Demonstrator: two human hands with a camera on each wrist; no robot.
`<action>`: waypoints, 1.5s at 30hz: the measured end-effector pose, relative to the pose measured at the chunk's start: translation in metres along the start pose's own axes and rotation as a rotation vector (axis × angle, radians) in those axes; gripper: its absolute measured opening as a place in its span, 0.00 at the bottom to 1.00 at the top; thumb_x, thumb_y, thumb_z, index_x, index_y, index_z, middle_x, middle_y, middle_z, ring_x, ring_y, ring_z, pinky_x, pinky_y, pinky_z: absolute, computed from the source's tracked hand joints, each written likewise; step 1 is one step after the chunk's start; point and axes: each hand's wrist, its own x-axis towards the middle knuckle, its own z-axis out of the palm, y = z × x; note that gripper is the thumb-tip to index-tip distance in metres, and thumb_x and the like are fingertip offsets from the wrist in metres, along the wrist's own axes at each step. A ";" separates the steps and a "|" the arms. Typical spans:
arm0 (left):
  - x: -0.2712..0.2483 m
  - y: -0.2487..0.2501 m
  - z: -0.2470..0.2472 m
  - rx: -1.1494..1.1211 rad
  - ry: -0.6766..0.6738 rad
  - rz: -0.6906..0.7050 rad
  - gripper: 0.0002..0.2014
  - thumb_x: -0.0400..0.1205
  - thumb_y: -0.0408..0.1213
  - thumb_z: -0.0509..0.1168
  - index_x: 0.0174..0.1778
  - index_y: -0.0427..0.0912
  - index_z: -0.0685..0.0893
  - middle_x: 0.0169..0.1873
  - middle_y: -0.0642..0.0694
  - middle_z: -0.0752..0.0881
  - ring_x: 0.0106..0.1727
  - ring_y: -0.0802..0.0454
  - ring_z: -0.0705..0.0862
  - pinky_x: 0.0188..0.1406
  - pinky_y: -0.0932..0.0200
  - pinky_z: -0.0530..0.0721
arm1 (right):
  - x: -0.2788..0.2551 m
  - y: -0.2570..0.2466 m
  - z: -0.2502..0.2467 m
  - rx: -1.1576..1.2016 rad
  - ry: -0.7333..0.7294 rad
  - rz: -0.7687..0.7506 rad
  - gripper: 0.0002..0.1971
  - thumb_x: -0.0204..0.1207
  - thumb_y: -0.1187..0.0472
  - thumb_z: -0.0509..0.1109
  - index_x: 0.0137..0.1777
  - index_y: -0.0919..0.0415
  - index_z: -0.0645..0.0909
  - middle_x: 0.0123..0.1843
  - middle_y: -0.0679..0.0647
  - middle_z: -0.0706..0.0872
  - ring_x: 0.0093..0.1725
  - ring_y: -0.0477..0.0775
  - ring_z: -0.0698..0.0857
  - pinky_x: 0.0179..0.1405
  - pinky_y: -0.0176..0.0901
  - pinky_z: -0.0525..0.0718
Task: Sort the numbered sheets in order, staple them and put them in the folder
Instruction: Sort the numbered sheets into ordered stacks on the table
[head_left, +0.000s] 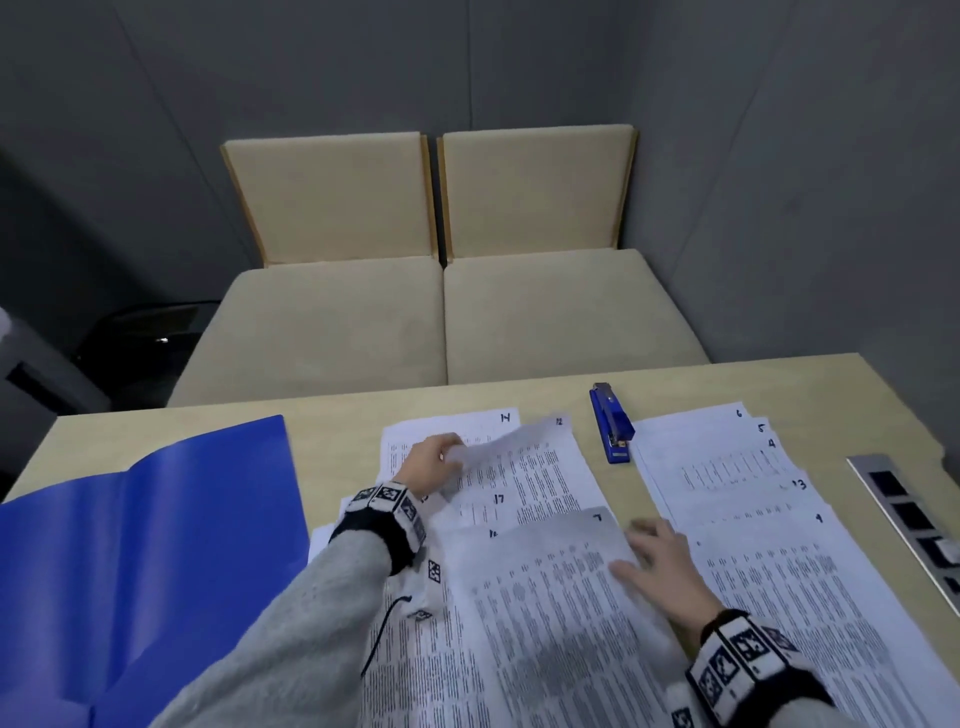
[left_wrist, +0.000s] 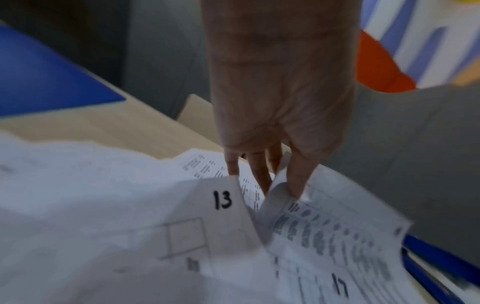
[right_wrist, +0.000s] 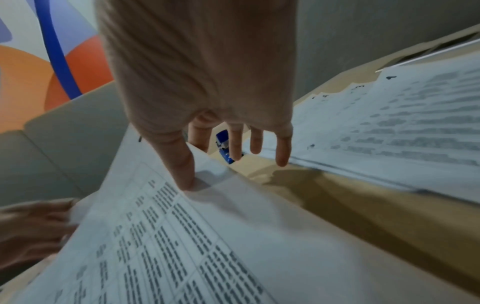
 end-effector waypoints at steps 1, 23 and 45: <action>-0.008 0.000 -0.002 0.038 -0.060 0.050 0.12 0.80 0.28 0.63 0.59 0.38 0.83 0.53 0.45 0.85 0.52 0.48 0.81 0.51 0.60 0.77 | 0.004 0.002 -0.006 0.046 0.026 -0.014 0.11 0.75 0.56 0.72 0.54 0.59 0.82 0.73 0.51 0.65 0.77 0.55 0.60 0.77 0.55 0.63; -0.009 0.003 0.007 -0.010 -0.027 -0.209 0.07 0.84 0.42 0.60 0.54 0.45 0.78 0.53 0.47 0.86 0.52 0.48 0.83 0.59 0.52 0.79 | -0.021 -0.017 0.021 -0.023 -0.065 -0.263 0.15 0.69 0.36 0.64 0.28 0.43 0.75 0.31 0.39 0.78 0.46 0.36 0.73 0.55 0.41 0.65; -0.081 0.073 0.021 -0.274 -0.120 0.114 0.08 0.81 0.30 0.66 0.36 0.43 0.81 0.29 0.46 0.85 0.29 0.55 0.85 0.35 0.49 0.89 | 0.015 -0.039 -0.089 0.489 0.028 0.159 0.15 0.81 0.61 0.65 0.64 0.68 0.75 0.60 0.65 0.81 0.57 0.59 0.82 0.57 0.51 0.82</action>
